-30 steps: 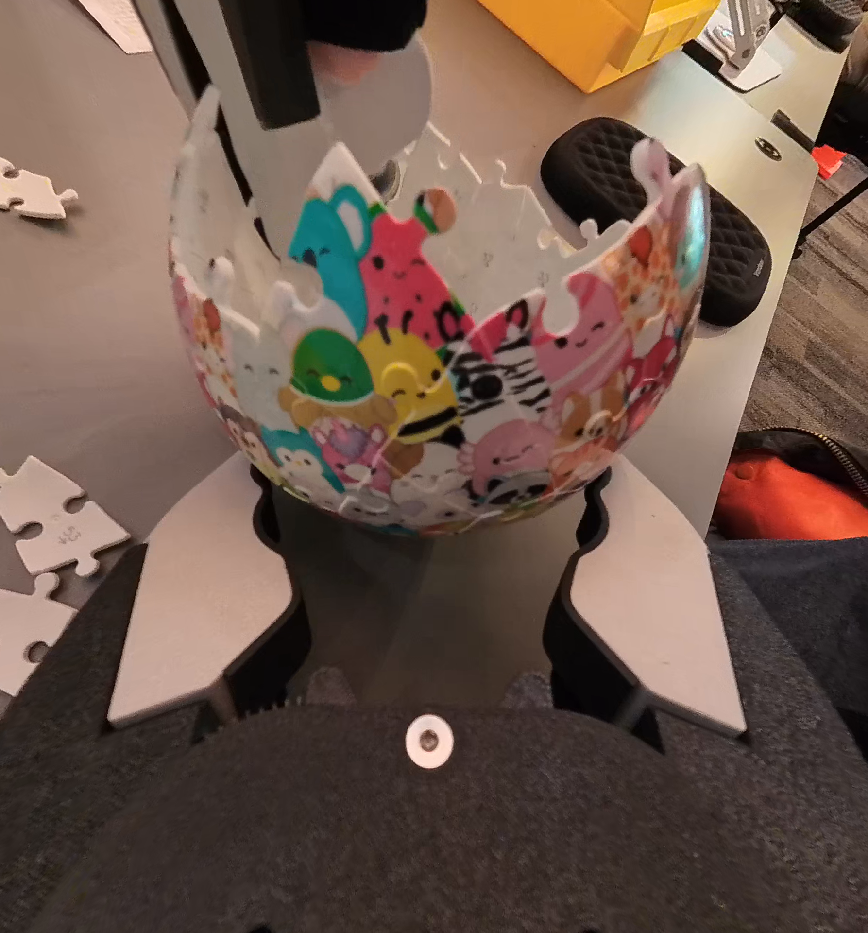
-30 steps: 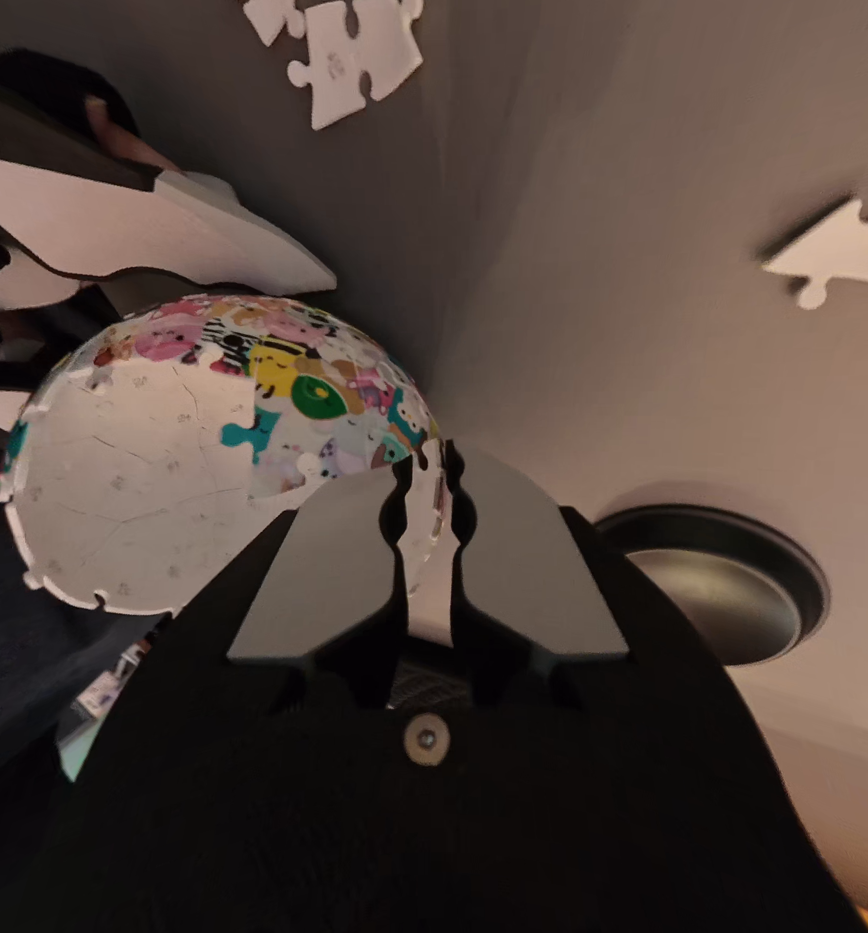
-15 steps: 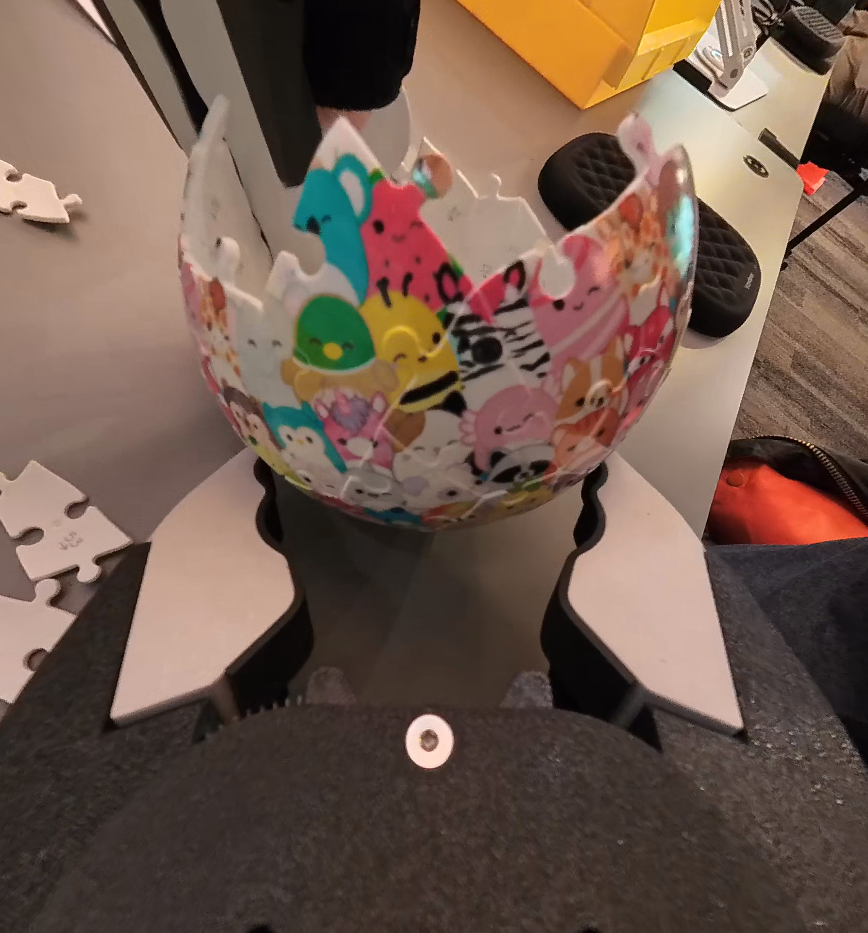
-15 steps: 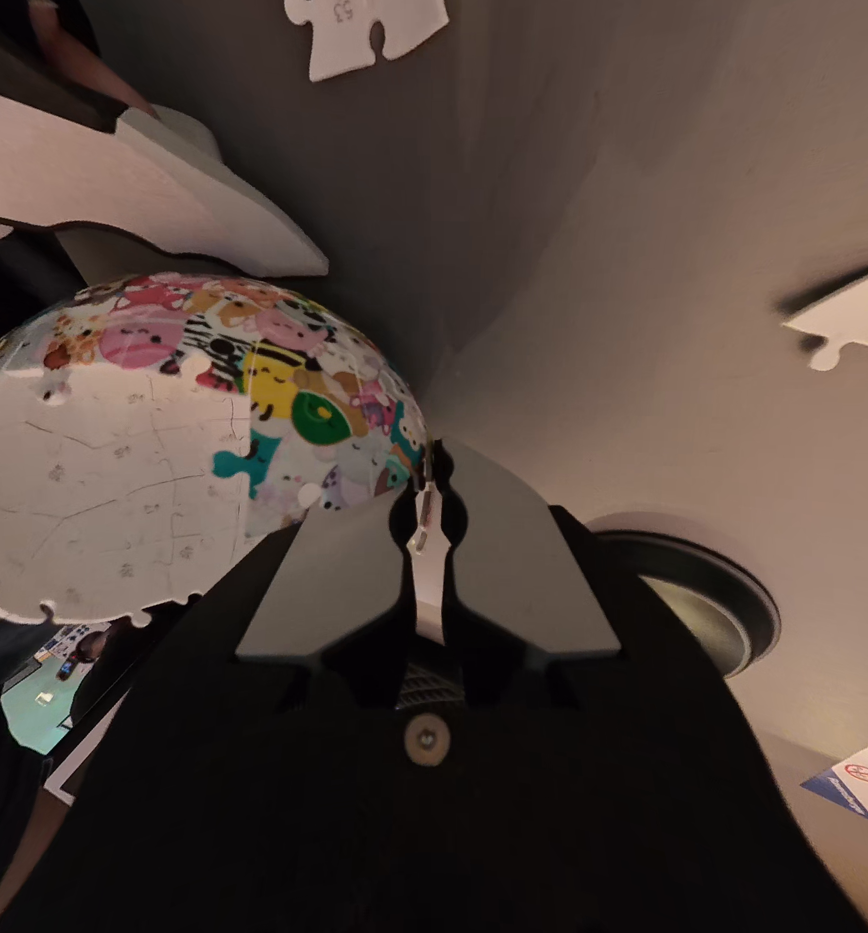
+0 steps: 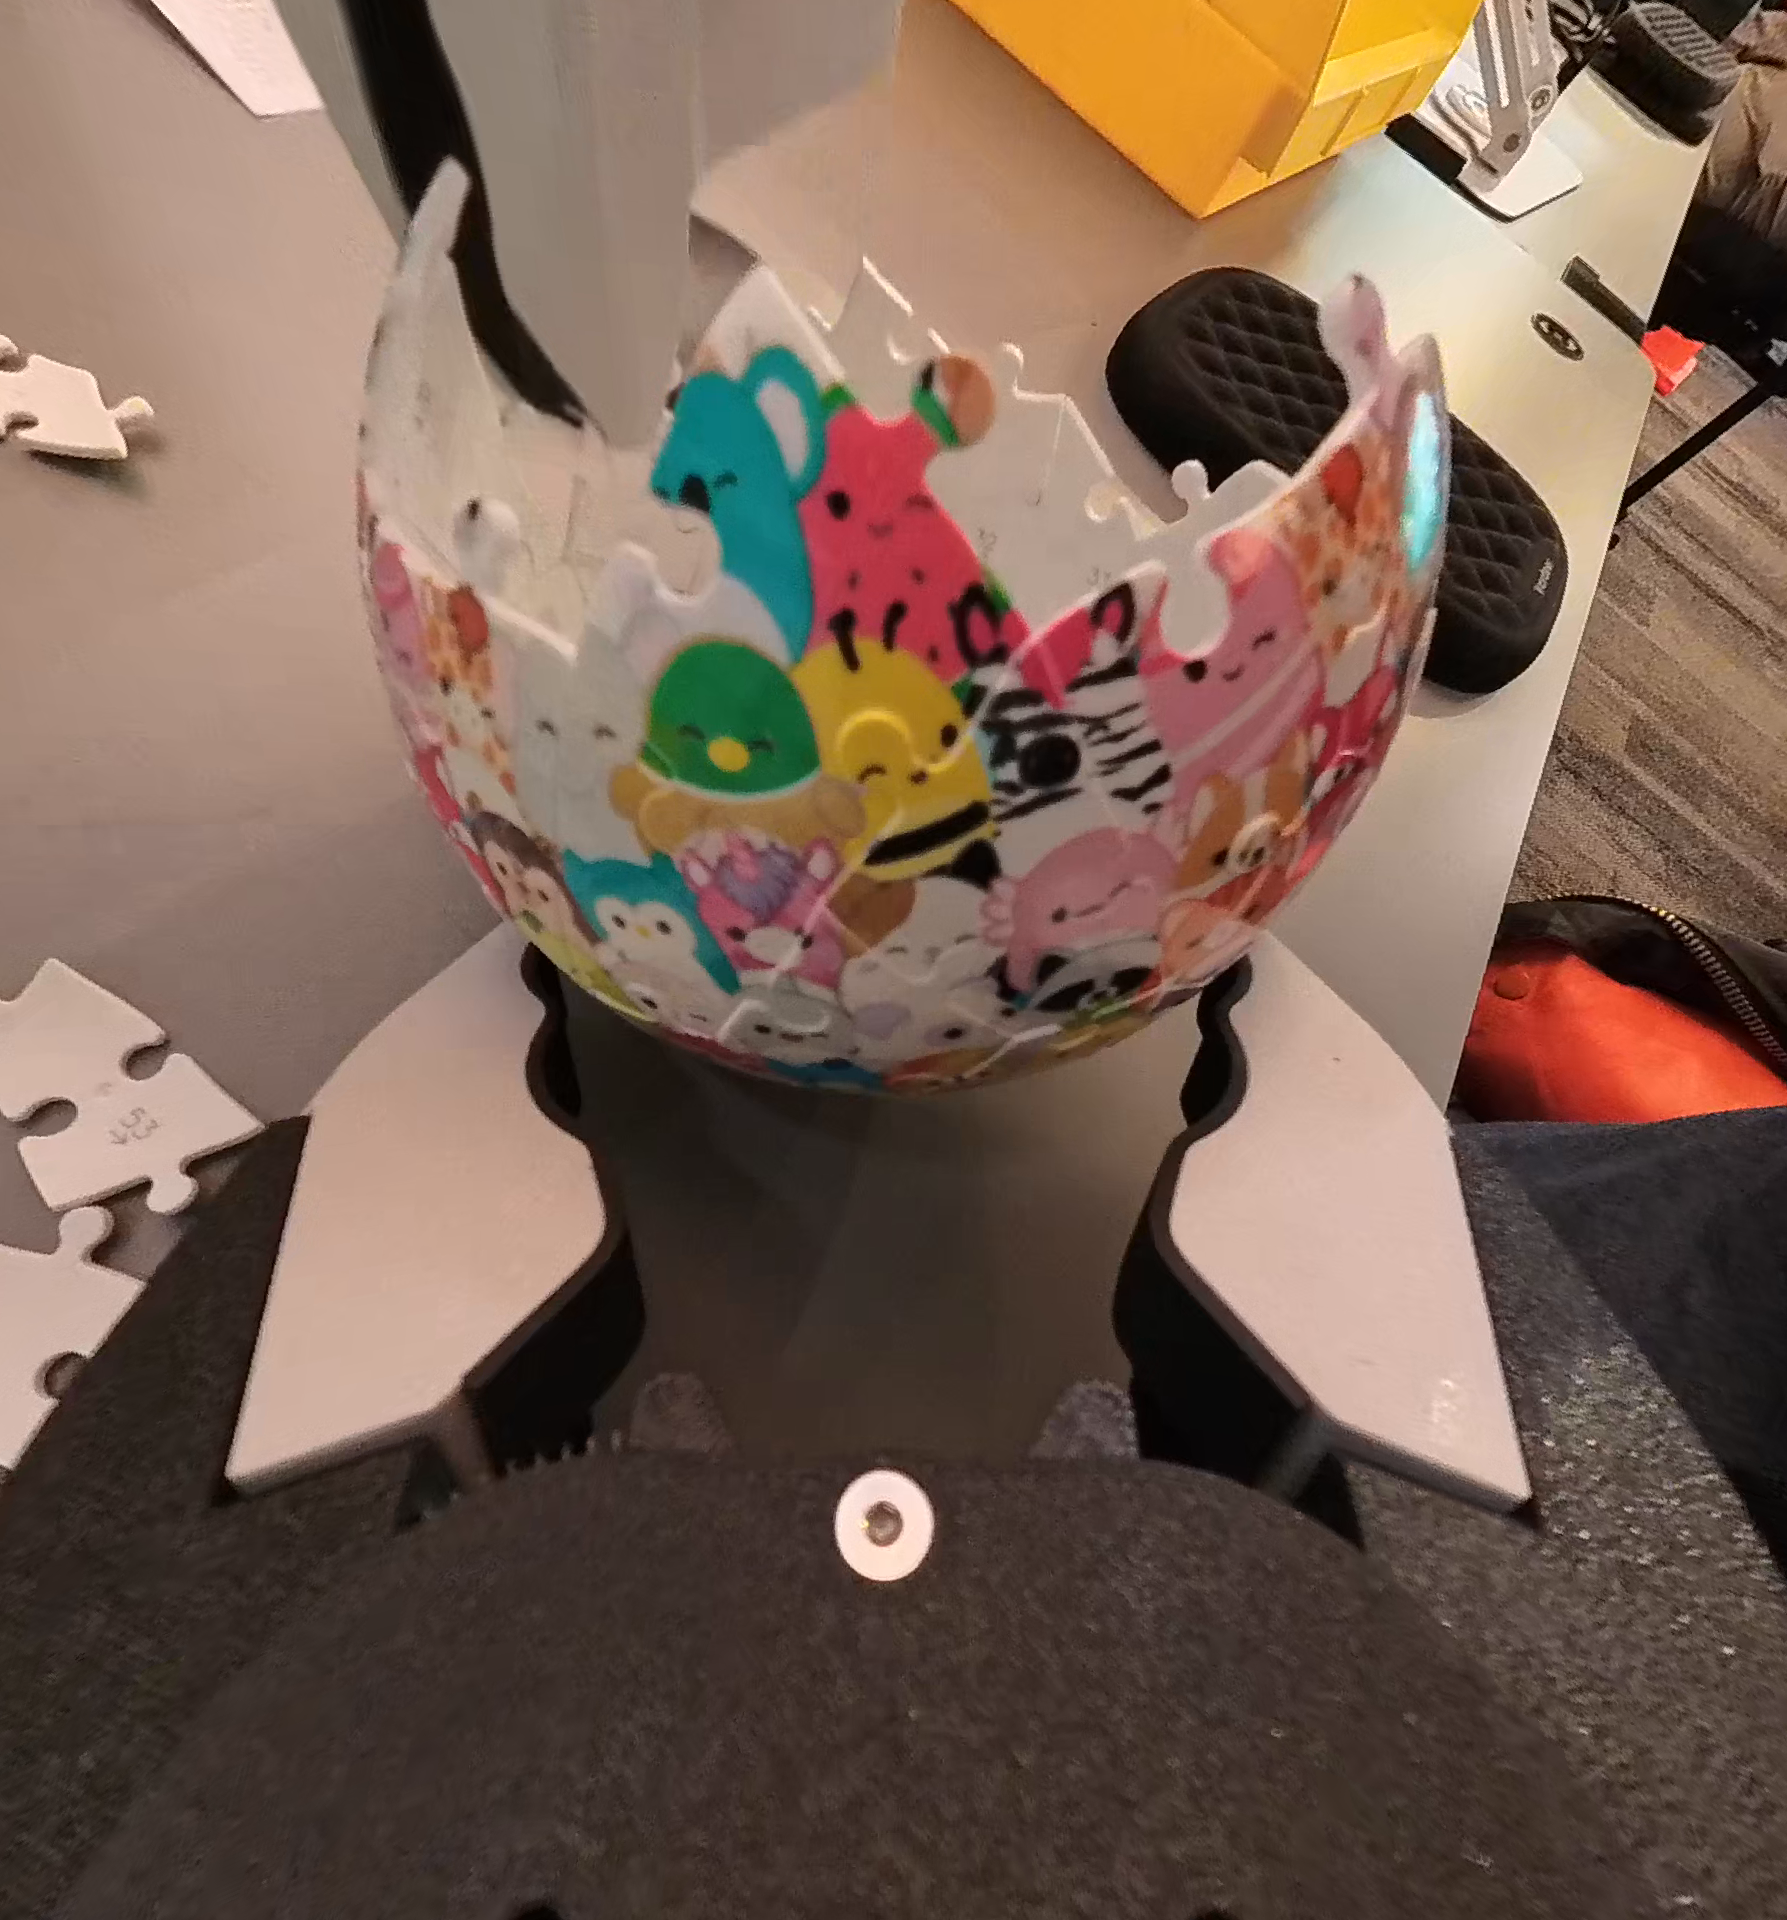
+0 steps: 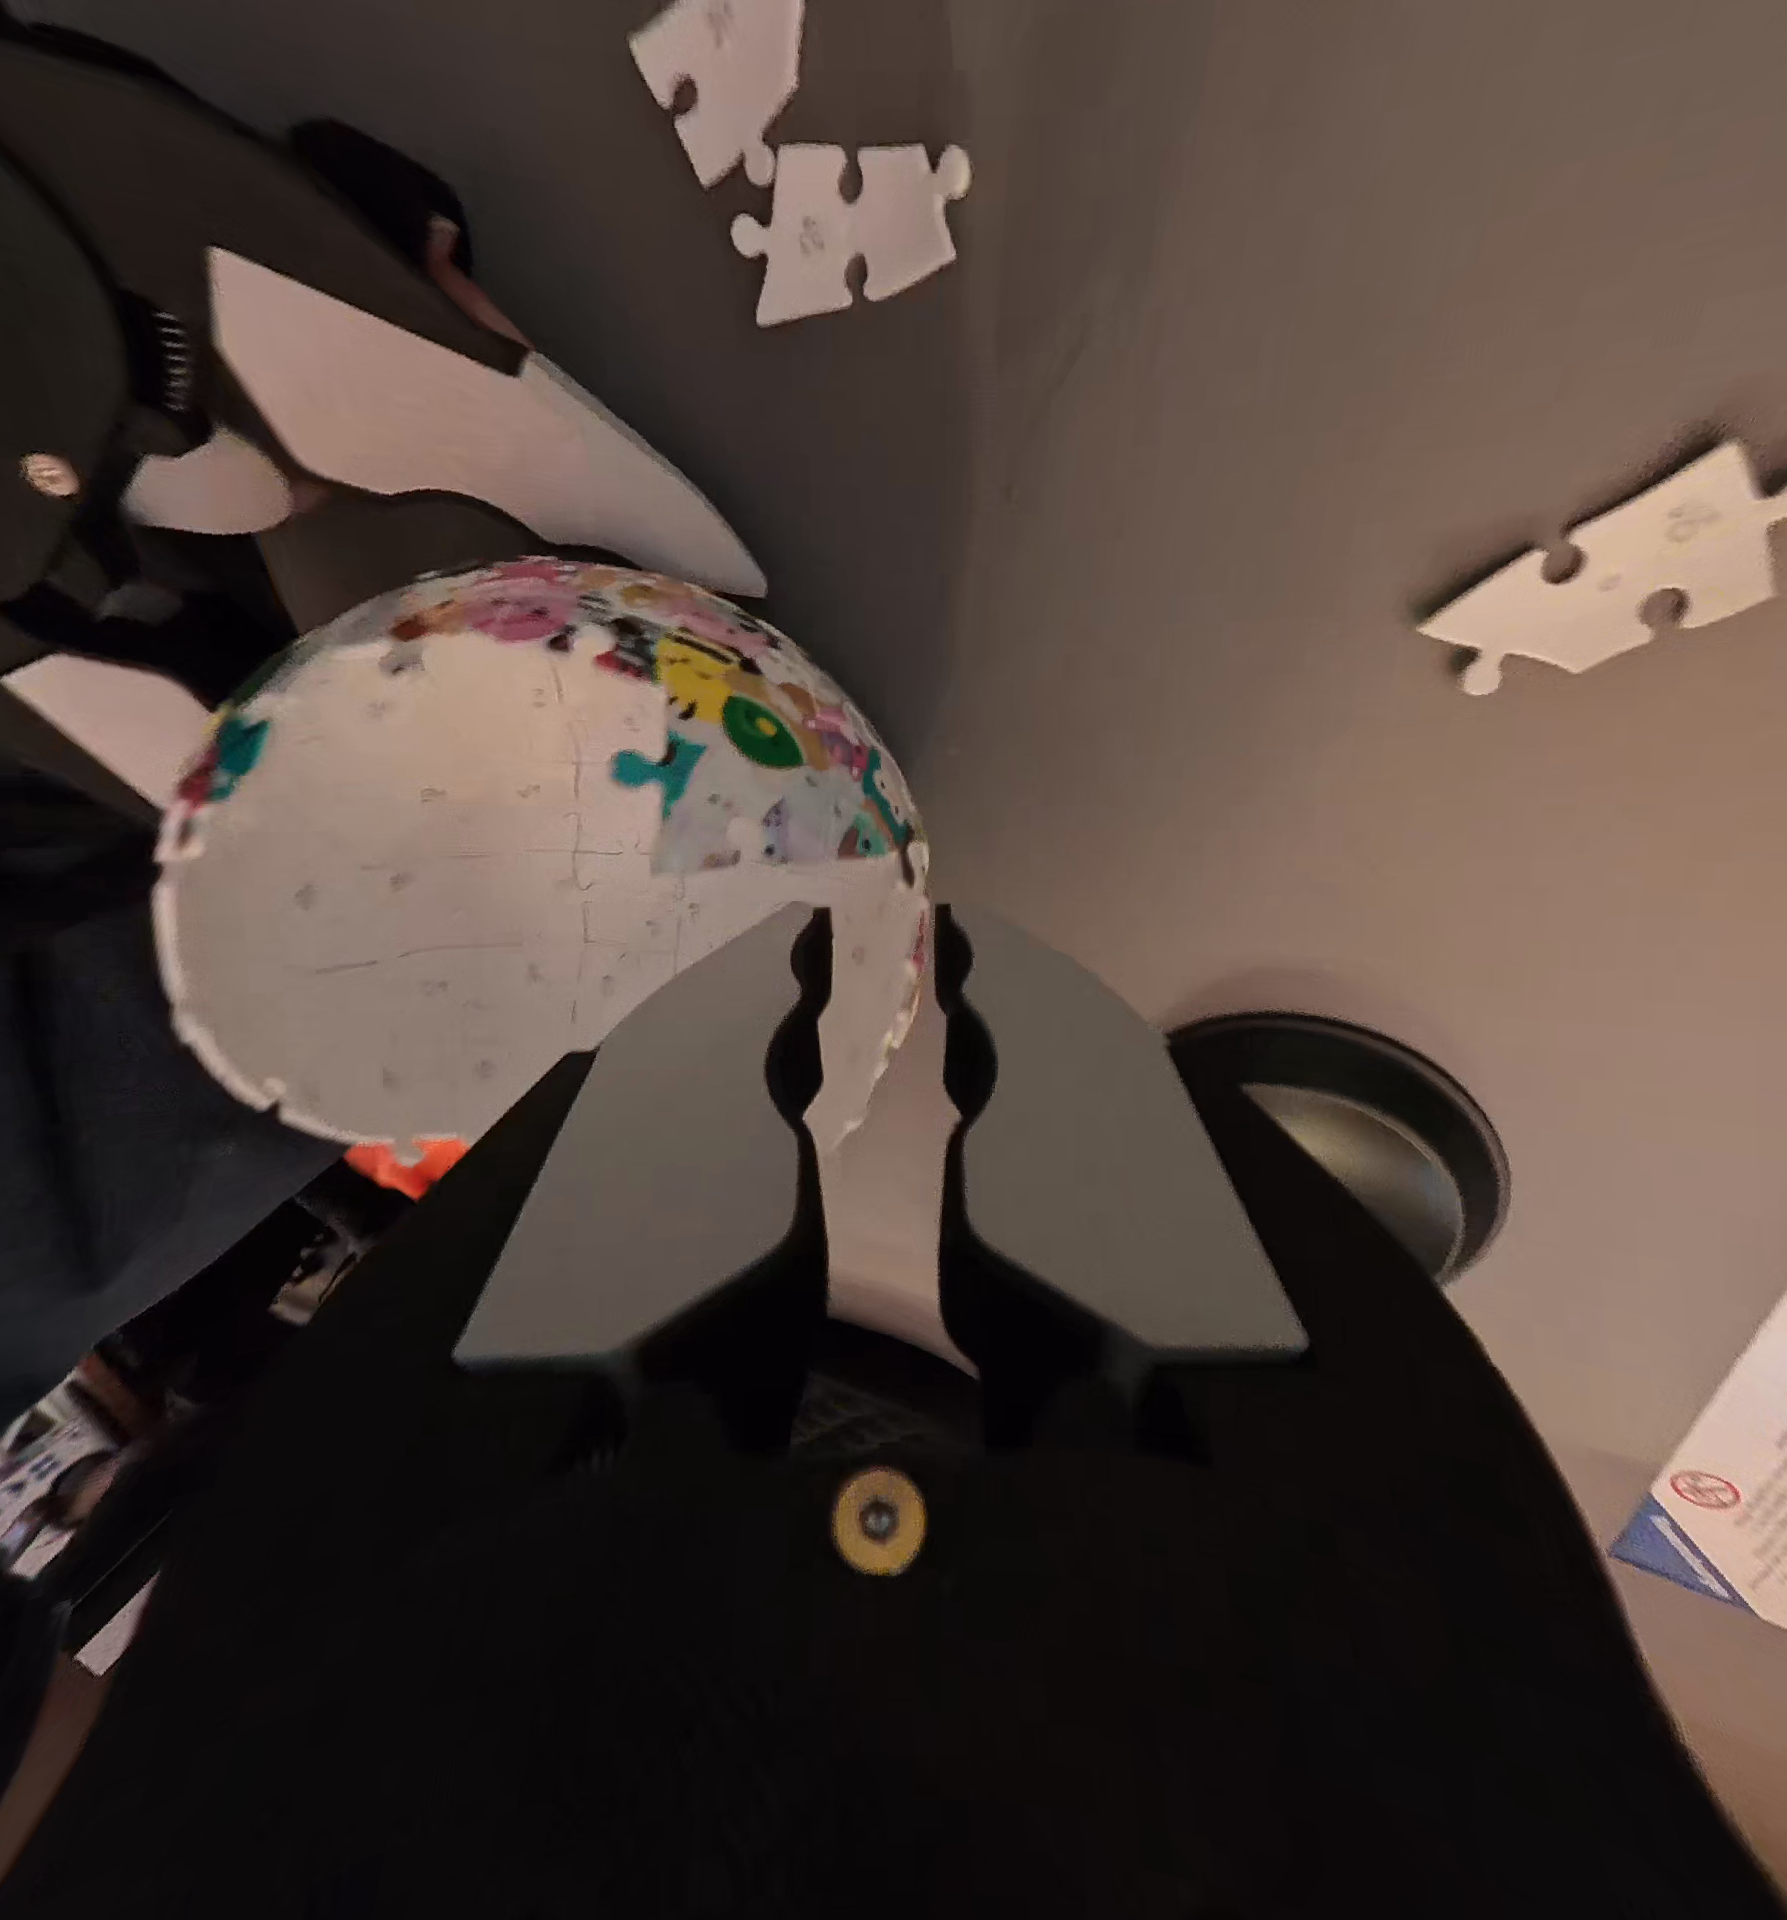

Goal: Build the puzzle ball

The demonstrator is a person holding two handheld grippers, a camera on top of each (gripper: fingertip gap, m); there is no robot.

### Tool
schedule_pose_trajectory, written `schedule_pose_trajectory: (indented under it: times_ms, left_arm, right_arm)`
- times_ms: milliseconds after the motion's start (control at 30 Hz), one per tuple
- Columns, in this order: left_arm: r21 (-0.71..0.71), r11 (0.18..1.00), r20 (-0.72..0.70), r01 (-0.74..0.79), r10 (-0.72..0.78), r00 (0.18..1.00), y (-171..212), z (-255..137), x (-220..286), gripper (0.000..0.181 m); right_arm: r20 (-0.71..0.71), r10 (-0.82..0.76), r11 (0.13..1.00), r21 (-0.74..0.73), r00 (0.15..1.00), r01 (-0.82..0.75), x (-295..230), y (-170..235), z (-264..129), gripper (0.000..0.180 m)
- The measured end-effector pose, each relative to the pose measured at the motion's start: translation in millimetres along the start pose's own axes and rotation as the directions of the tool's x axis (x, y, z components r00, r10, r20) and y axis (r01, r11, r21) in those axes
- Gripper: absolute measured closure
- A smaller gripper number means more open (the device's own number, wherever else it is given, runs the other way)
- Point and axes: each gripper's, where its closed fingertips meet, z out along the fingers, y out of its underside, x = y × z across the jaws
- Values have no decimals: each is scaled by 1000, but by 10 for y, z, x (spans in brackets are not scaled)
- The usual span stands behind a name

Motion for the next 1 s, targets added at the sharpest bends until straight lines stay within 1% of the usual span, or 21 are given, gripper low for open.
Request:
schedule_pose_trajectory:
  times_ms: [100,167,200,267,300,333,367,400,433,467,500,533,567,600,667,767,867,900,1000]
  left_arm:
    - [1,1000,-2,2,-2,1000,-1,-1,1,65]
    - [2,1000,-3,3,-3,1000,-2,-3,2,65]
    - [3,1000,-2,4,-4,1000,-2,-3,1,65]
    - [4,1000,-1,6,-6,1000,-3,-3,2,65]
    - [5,1000,0,5,-5,1000,-3,-4,3,65]
    - [5,1000,1,5,-5,1000,-2,-4,3,65]
    - [4,1000,2,6,-6,1000,-1,-2,4,65]
    - [3,1000,2,8,-8,1000,0,-1,5,65]
    - [2,1000,2,11,-11,1000,3,-1,5,65]
    - [0,1000,3,13,-13,1000,6,0,6,65]
    - [-1,1000,5,15,-15,1000,10,1,7,65]
    - [-2,1000,7,15,-15,1000,13,1,8,65]
    - [-3,1000,9,16,-16,1000,15,1,9,65]
    - [-5,1000,11,18,-18,1000,20,2,11,65]
    - [-10,1000,14,18,-18,1000,30,6,13,64]
    - [-14,1000,18,15,-15,1000,37,10,17,64]
    - [-19,1000,22,13,-13,1000,43,17,18,64]
    - [-21,1000,23,13,-13,1000,46,19,18,64]
    - [-23,1000,25,12,-12,1000,46,25,19,64]
  right_arm:
    - [-66,-40,995,89,997,46,22,-28,-261,159]
    - [-117,-107,969,212,987,130,28,-111,-495,160]
    - [-153,-157,935,296,976,197,27,-178,-631,160]
    - [-225,-222,832,463,949,305,52,-281,-861,161]
    - [-205,-226,804,512,952,301,78,-267,-880,156]
    - [-170,-211,803,531,963,270,144,-252,-845,156]
    - [-150,-186,822,517,971,238,249,-226,-774,162]
    - [-148,-198,828,504,969,246,330,-217,-694,165]
    - [-190,-216,812,510,958,285,422,-247,-650,168]
    - [-262,-239,774,530,935,347,505,-309,-632,164]
    - [-337,-265,740,530,903,415,575,-358,-611,157]
    - [-407,-274,730,502,871,464,677,-387,-577,153]
    - [-449,-278,732,473,850,489,778,-408,-520,144]
    - [-459,-279,748,446,843,491,870,-421,-444,137]
    - [-437,-321,775,389,840,498,960,-419,-266,138]
    - [-443,-392,785,297,806,544,1058,-422,-104,140]
    - [-344,-398,803,317,850,505,1045,-488,-30,142]
    - [-297,-387,820,322,873,474,1041,-502,1,141]
    - [-242,-219,900,325,945,291,1157,-556,33,142]
